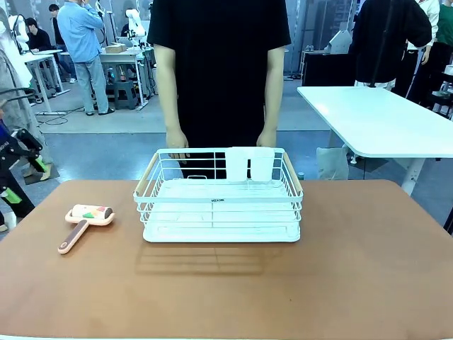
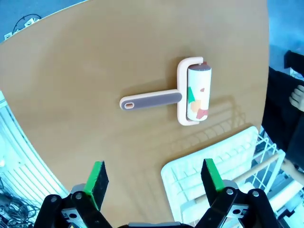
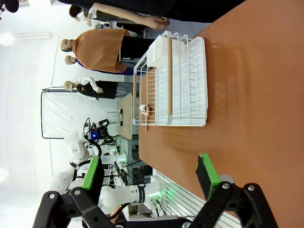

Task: Clean the table.
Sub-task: Place the Lint Roller down when the Dish drying rack is positioned in the middle of the table.

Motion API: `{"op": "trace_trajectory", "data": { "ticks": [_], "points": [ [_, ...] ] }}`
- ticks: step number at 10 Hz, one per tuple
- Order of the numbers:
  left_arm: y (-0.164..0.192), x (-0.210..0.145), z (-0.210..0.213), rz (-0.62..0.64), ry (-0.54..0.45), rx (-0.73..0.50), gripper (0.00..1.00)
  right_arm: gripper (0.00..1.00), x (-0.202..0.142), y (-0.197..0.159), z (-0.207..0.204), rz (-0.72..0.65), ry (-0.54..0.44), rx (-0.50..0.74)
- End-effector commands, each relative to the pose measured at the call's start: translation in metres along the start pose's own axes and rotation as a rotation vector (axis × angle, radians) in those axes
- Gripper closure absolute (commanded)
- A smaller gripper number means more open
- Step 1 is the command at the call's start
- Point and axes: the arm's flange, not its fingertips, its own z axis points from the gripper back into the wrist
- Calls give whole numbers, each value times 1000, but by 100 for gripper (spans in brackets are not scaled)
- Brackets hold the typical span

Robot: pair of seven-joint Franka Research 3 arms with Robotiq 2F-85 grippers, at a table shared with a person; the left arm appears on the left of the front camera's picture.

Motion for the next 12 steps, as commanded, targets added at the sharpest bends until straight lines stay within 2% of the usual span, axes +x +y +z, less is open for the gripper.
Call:
{"op": "trace_trajectory", "data": {
  "ticks": [1, 12],
  "points": [
    [-6, 6, -11, 6, -16, -14, 0, 0, 0, 3, 1, 6, -4, 11],
    [-6, 6, -11, 6, -16, -14, 0, 0, 0, 3, 1, 6, -4, 11]
  ]
}}
